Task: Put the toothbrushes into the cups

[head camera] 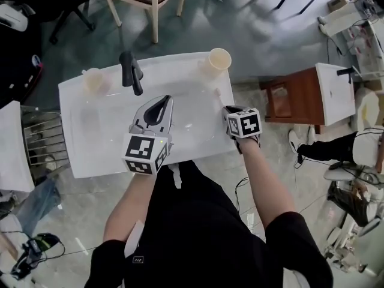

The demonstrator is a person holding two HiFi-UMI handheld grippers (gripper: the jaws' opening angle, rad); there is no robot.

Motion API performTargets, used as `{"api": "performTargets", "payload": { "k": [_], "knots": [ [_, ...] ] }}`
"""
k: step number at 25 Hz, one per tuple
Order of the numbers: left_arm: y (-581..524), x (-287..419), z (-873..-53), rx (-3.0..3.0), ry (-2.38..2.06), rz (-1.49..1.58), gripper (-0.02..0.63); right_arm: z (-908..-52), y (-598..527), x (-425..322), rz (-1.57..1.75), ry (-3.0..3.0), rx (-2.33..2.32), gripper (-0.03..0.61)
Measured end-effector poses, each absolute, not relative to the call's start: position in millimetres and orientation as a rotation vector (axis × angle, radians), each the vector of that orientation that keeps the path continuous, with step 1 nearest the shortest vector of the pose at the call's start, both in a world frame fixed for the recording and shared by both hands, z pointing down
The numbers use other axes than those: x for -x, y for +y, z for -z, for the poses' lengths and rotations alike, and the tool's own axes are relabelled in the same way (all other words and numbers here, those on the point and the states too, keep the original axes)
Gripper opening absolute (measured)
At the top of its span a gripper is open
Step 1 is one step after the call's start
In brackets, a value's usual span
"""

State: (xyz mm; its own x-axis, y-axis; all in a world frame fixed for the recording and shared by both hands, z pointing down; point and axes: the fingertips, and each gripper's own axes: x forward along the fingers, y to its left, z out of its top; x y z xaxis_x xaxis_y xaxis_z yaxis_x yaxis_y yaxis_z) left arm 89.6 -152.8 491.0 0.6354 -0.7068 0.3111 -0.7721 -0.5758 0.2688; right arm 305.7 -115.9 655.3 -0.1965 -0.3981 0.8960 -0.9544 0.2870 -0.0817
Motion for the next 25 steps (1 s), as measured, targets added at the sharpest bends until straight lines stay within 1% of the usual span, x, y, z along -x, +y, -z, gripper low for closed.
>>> {"api": "performTargets", "payload": {
  "k": [7, 20, 25],
  "knots": [
    [-146, -82, -478, -2.489, -1.170, -0.230, 0.015, -640, -108, -291, -0.942, -1.834, -1.274, 0.057],
    [-122, -75, -418, -2.616, -1.148, -0.166, 0.015, -527, -113, -254, -0.858, -2.111, -1.428, 0.057],
    [-109, -63, -411, -2.640, -1.126, -0.168, 0.015, -498, -104, -239, -0.853, -2.192, -1.471, 0.057]
  ]
}}
